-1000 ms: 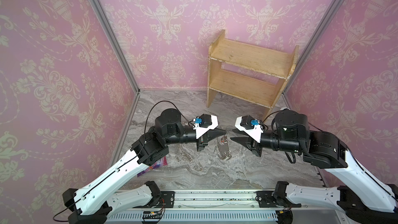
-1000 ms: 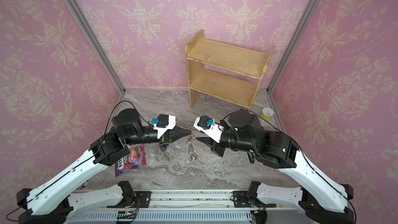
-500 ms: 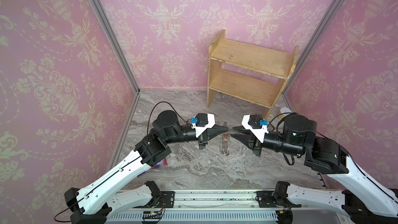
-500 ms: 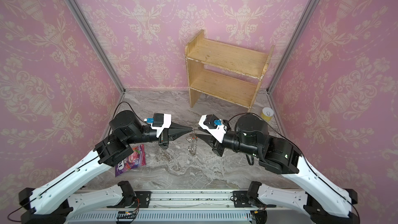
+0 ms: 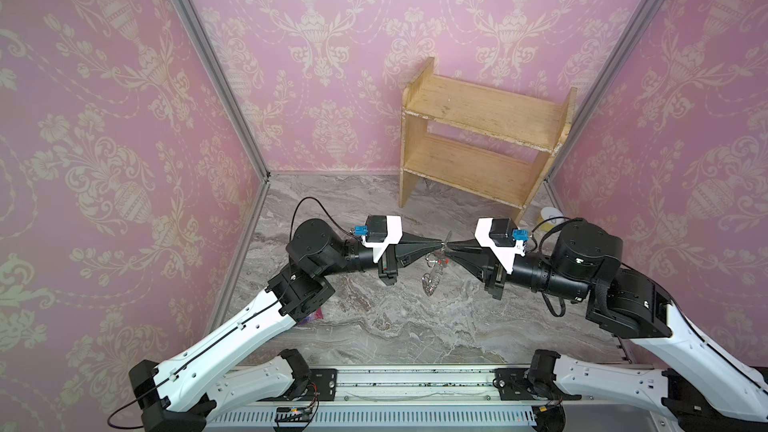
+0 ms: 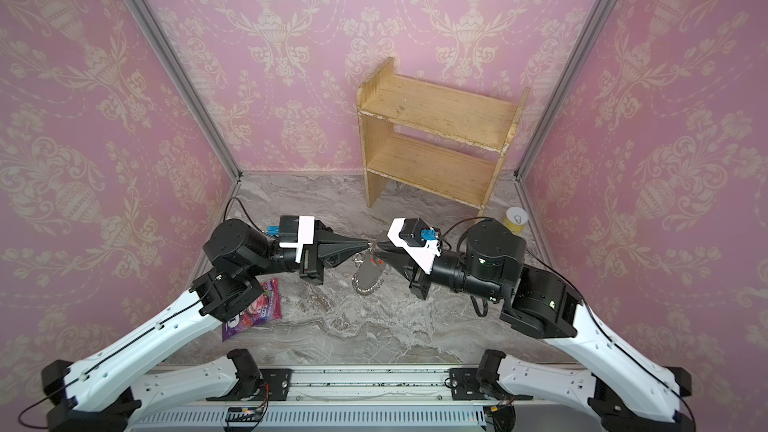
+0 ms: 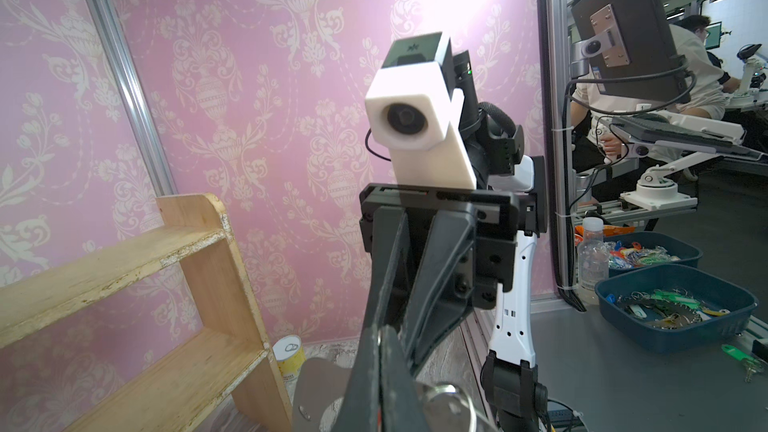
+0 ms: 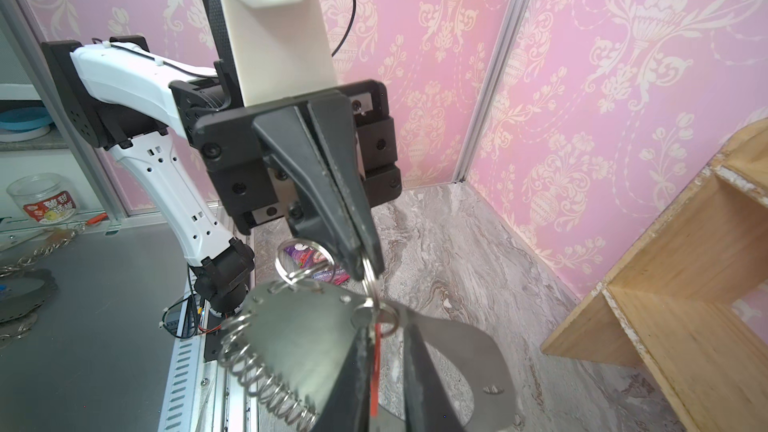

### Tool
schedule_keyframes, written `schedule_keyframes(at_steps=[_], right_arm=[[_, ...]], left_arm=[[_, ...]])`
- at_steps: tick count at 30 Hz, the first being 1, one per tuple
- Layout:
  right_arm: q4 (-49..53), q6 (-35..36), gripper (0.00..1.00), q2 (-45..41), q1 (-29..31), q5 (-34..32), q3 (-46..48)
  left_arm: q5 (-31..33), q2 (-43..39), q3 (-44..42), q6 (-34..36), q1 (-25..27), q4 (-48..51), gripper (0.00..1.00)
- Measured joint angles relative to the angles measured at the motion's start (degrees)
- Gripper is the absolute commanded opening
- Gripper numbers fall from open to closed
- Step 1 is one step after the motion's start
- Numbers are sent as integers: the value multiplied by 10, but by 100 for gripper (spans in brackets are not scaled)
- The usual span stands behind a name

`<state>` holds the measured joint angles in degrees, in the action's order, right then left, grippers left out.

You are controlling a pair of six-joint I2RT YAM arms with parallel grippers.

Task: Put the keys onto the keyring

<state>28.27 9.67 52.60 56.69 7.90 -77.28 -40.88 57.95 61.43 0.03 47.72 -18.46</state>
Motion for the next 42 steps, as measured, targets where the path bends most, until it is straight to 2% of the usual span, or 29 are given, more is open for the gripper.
schedule_keyframes(at_steps=[10,23,35,40,42], right_arm=[[-31,-19,17,10,-1,27,14],[-23,-24,31,-26,-3,22,19],[-41,-33,41,-13,-3,33,42],[-58,-39,39,-6,-3,37,47],[-69,-40,35,-1,-3,40,48]], left_arm=[[-7,3,-18,-27,0,-59,0],[-9,2,-33,-45,-16,-96,0],[-9,2,-33,-61,-19,-118,0],[-10,2,-33,-66,-19,-124,0],[-11,2,-33,-68,-19,-124,0]])
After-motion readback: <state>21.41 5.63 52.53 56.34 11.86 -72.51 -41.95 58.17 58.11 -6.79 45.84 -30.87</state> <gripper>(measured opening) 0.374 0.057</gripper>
